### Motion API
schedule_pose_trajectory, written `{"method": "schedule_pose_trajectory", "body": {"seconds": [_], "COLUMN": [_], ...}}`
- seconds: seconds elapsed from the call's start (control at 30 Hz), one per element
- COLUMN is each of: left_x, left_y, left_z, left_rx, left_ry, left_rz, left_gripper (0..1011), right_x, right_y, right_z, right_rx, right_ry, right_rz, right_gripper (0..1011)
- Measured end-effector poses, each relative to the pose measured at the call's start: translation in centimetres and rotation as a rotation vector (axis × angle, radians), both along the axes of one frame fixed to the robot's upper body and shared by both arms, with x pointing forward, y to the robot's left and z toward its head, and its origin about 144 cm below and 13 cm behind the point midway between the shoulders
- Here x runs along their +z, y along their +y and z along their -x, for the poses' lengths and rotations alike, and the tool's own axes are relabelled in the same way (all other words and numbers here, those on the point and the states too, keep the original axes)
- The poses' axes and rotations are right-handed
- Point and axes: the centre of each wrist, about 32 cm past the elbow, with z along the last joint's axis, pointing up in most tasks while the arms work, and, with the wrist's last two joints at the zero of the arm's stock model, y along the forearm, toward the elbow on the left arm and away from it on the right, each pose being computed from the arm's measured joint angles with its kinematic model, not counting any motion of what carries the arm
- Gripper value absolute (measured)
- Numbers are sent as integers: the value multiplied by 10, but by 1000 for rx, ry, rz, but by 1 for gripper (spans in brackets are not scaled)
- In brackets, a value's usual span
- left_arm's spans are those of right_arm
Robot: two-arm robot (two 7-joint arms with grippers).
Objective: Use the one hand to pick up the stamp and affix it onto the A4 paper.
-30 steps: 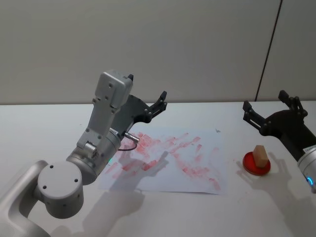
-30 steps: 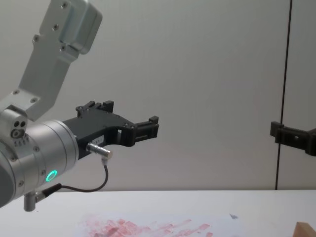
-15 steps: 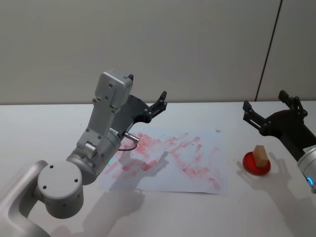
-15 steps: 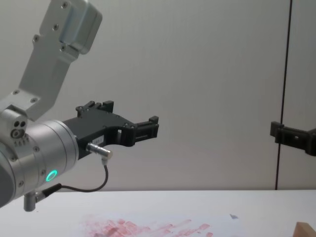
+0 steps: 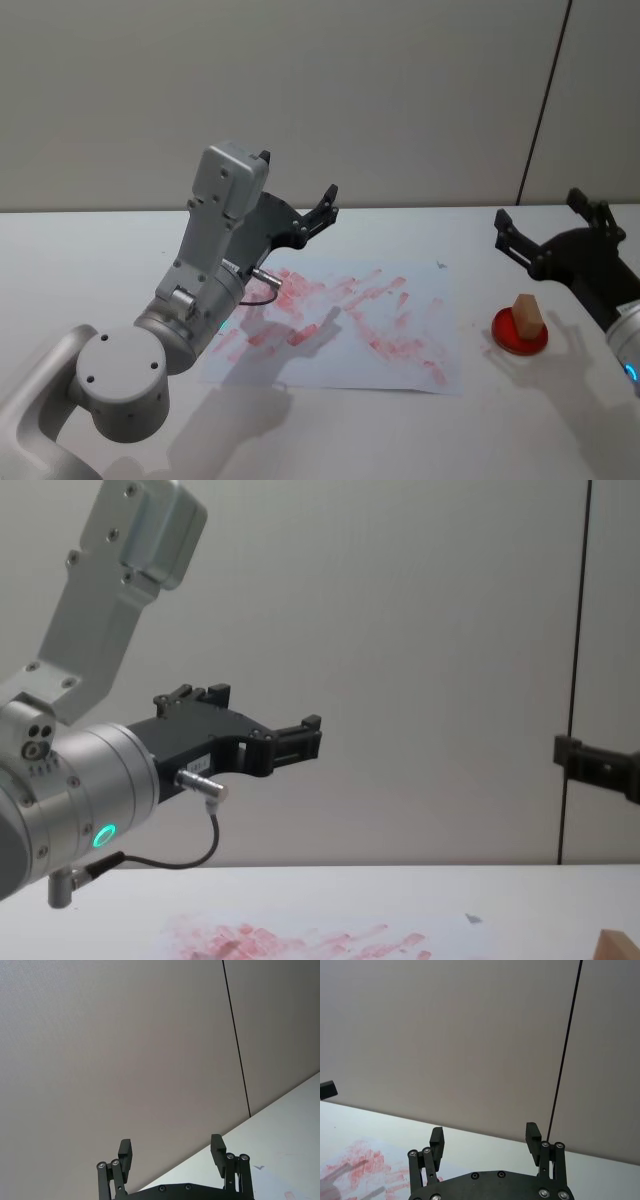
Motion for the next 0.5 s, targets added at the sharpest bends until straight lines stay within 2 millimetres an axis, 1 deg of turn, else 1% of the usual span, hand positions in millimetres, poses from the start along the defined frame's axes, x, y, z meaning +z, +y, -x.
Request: {"method": "schedule_pose_trajectory", "body": {"seconds": [0.17, 0.5], "left_x": [0, 0], "left_y": [0, 0], "left_z": [0, 0], "left_rx": [0, 0], "left_ry": [0, 0], "left_rz": [0, 0], "left_gripper": [1002, 1001], "right_x": [-2, -9], "right_y": [-3, -15], "right_z": [7, 31], "right_rx": [-13, -74], "right_ry": [28, 146], "right_rz": [16, 88], "right_gripper": [1001, 1001]}}
